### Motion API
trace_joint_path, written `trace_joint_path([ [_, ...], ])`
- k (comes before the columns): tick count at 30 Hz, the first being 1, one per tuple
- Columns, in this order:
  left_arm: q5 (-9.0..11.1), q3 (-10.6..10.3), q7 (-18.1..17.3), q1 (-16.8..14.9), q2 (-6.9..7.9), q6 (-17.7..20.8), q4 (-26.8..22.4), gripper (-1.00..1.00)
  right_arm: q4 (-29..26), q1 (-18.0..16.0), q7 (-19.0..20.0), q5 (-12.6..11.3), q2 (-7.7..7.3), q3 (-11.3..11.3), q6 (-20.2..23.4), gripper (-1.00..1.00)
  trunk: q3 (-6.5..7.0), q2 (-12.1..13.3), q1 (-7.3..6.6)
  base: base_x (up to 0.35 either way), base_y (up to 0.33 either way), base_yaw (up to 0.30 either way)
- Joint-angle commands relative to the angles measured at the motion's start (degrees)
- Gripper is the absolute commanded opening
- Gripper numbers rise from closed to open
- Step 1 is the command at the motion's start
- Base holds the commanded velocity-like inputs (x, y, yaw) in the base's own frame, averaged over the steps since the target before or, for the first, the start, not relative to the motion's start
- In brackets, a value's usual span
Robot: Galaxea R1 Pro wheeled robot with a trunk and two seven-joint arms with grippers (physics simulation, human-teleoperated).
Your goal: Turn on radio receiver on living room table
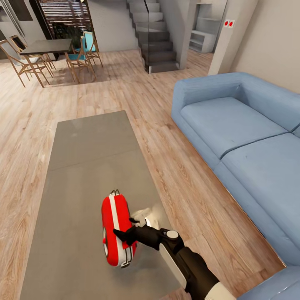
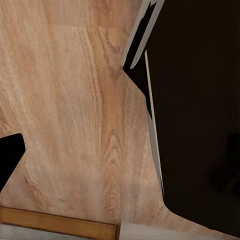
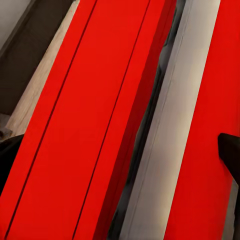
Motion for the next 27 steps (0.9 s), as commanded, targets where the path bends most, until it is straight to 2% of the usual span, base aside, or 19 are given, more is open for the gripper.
trace_joint_path([
  [1, 0.0, 0.0, 0.0, 0.0, -0.01, 0.0, 0.0, 1.00, 0.0, 0.0, 1.1, -0.2, 0.01, -1.0, 0.1, -1.00, 0.00, 0.0, 0.00, 0.000, 0.000, 0.000],
  [4, 0.0, 0.0, 0.0, 0.0, -0.07, 0.0, 0.0, 1.00, 0.0, 0.2, 2.6, -0.2, -0.26, -3.8, 0.2, -1.00, 0.00, 0.0, 0.00, 0.000, 0.000, 0.000],
  [8, 0.0, -0.1, 0.0, 0.0, -0.08, 0.0, -0.1, 1.00, 0.0, 0.5, 4.1, -0.2, -0.82, -4.9, 0.2, -1.00, 0.00, 0.0, 0.00, 0.000, 0.000, 0.000],
  [13, 0.1, -0.3, 0.0, 0.0, -0.09, 0.0, -0.1, 1.00, 0.0, 0.5, 7.8, -0.2, -1.10, -5.2, 0.3, -1.00, 0.00, 0.0, 0.00, 0.000, 0.000, 0.000],
  [16, 0.1, -0.3, 0.0, 0.0, -0.06, 0.0, -0.1, 1.00, 0.0, 0.6, 8.5, -0.1, -1.38, -5.2, 0.3, -1.00, 0.00, 0.0, 0.00, 0.000, 0.000, 0.000],
  [21, 0.1, -0.3, -0.1, 0.0, -0.07, 0.0, -0.1, 1.00, 0.0, 0.6, 9.8, -0.2, -3.02, -5.3, 0.3, -1.00, 0.90, 2.0, -1.10, 0.000, 0.000, 0.000],
  [27, 0.1, -0.4, -0.1, 0.0, -0.08, 0.0, -0.1, 1.00, -0.1, 0.6, 13.8, -0.1, -3.66, -5.3, 0.3, -1.00, 1.98, 4.4, -2.42, 0.000, 0.000, 0.000],
])
